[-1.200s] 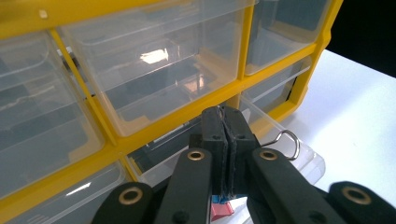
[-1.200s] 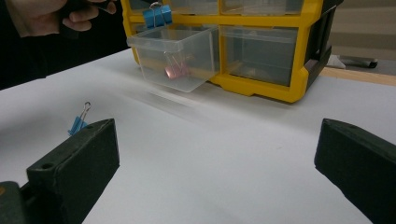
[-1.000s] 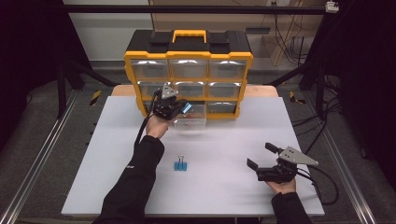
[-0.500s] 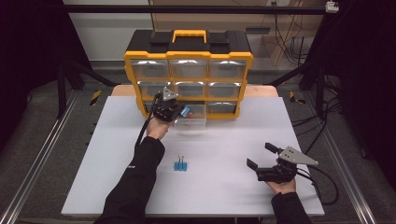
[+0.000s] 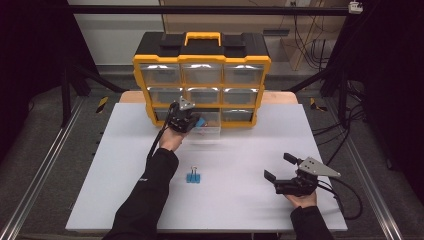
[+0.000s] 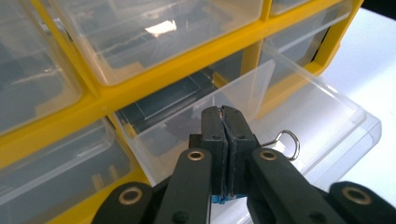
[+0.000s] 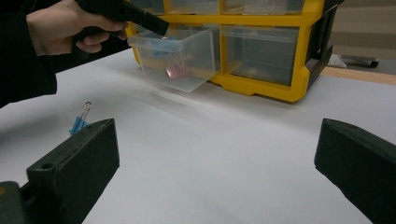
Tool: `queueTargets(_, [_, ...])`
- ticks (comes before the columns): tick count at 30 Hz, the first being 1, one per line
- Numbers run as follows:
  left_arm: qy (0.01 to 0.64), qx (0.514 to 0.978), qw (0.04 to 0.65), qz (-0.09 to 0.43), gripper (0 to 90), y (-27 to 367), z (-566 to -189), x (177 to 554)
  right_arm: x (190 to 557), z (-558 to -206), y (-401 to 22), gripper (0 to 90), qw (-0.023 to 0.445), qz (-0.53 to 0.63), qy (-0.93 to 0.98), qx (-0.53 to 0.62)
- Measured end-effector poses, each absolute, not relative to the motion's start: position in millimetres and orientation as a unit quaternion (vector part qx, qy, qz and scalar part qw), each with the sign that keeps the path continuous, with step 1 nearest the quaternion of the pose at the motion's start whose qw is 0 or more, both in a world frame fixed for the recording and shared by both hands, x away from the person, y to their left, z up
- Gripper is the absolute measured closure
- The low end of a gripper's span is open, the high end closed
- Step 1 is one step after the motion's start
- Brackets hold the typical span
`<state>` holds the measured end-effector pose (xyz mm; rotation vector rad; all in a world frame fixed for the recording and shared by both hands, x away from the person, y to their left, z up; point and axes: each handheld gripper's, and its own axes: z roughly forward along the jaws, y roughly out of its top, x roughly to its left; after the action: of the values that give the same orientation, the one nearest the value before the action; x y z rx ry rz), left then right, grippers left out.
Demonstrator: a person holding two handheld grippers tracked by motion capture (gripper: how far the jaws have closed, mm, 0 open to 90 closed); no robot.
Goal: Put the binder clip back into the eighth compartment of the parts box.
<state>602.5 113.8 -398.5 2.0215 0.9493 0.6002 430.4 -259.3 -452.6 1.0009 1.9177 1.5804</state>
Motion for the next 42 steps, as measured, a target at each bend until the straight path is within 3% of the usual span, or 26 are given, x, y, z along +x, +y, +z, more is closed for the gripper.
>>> queueTargets(7, [0.376, 0.803, 0.398, 0.237, 87.1, 111.1, -398.8, 601.8, 430.8, -452.9, -259.1, 0.5, 0.228, 0.573, 0.699, 0.362])
queueTargets(11, [0.375, 0.803, 0.396, 0.239, 82.3, 114.6, -393.9, 600.0, 430.3, -452.4, -258.9, 0.5, 0.228, 0.576, 0.695, 0.364])
queueTargets(16, [0.388, 0.779, 0.428, 0.244, 71.8, 122.2, -380.8, 593.2, 429.7, -452.2, -257.9, 0.5, 0.222, 0.580, 0.693, 0.367])
queueTargets(18, [0.389, 0.771, 0.443, 0.240, 64.9, 127.1, -373.8, 588.5, 431.0, -452.9, -260.2, 0.5, 0.238, 0.567, 0.702, 0.360])
queueTargets(22, [0.386, 0.756, 0.473, 0.236, 50.8, 135.8, -360.7, 576.8, 429.2, -451.6, -258.5, 0.5, 0.223, 0.582, 0.690, 0.368])
queueTargets(42, [0.329, 0.732, 0.550, 0.231, 15.8, 166.0, -333.5, 511.3, 430.0, -452.4, -259.4, 0.5, 0.233, 0.577, 0.694, 0.362])
